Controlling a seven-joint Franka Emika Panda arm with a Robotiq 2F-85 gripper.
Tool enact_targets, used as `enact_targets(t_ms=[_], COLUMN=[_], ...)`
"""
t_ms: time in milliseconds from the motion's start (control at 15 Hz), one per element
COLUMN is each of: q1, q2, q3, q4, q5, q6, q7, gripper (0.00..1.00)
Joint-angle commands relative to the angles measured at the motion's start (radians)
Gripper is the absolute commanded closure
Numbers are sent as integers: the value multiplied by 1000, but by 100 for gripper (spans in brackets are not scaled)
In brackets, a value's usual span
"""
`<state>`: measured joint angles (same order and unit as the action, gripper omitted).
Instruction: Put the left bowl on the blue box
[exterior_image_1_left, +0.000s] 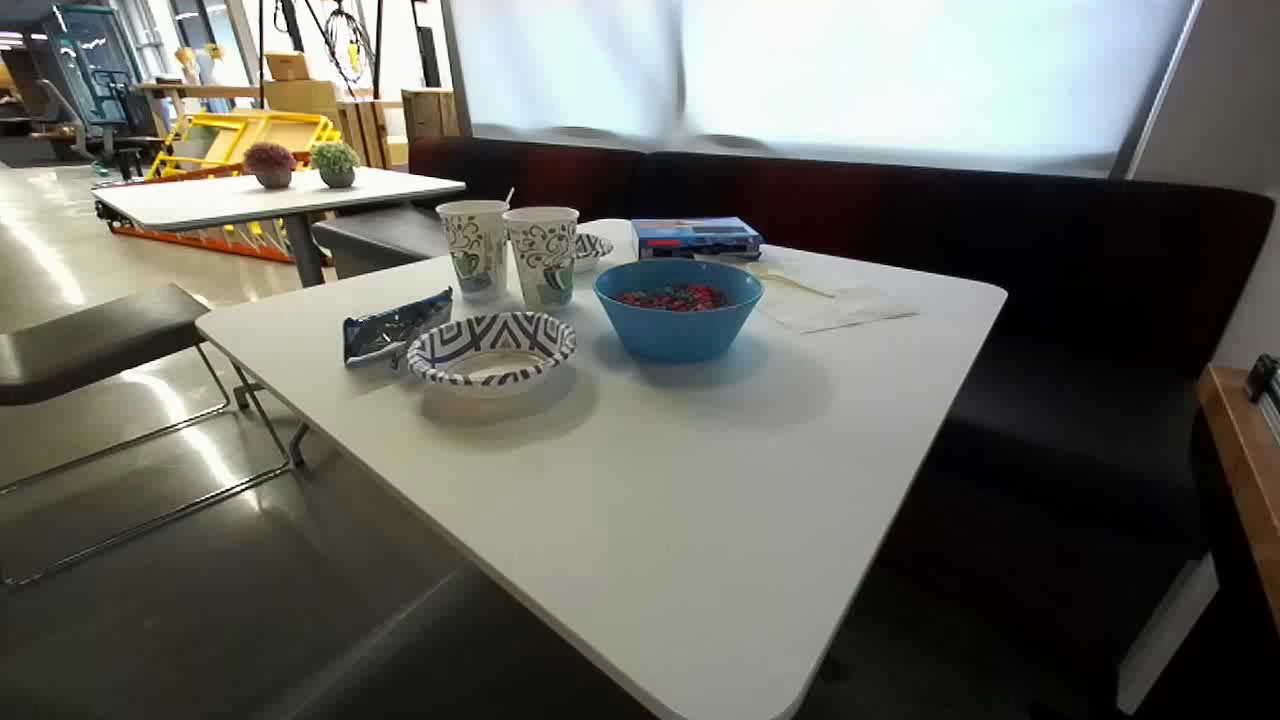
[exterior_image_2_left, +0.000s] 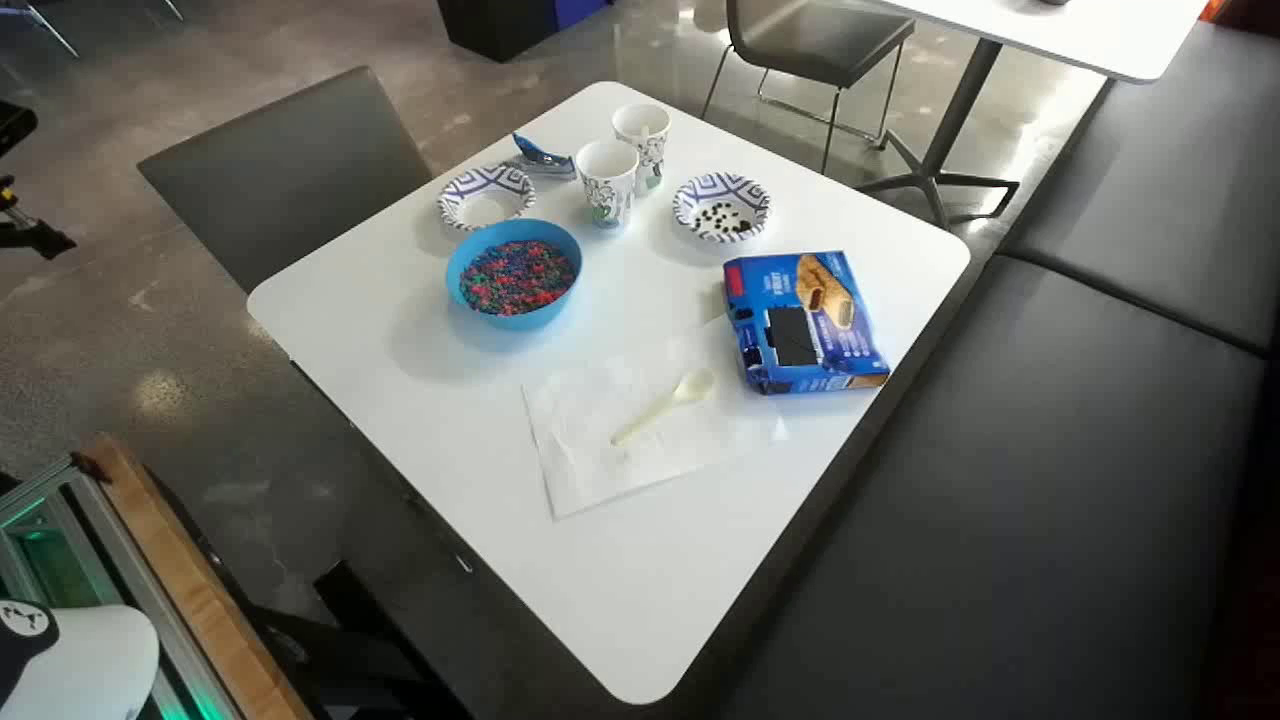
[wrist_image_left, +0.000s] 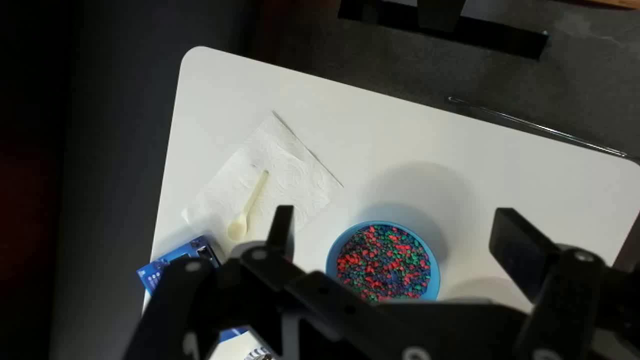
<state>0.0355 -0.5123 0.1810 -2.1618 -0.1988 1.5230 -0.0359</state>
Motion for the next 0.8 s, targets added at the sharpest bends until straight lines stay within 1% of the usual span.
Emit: enact_targets(t_ms=[0, 600, 733], q1=[32, 32, 37], q2=[4, 4, 39], q3=[-23, -23, 14], q4=[3, 3, 5], q5=[-10, -10, -24], q6=[-5, -5, 8], q7=[12, 12, 74], gripper=[0, 0, 0])
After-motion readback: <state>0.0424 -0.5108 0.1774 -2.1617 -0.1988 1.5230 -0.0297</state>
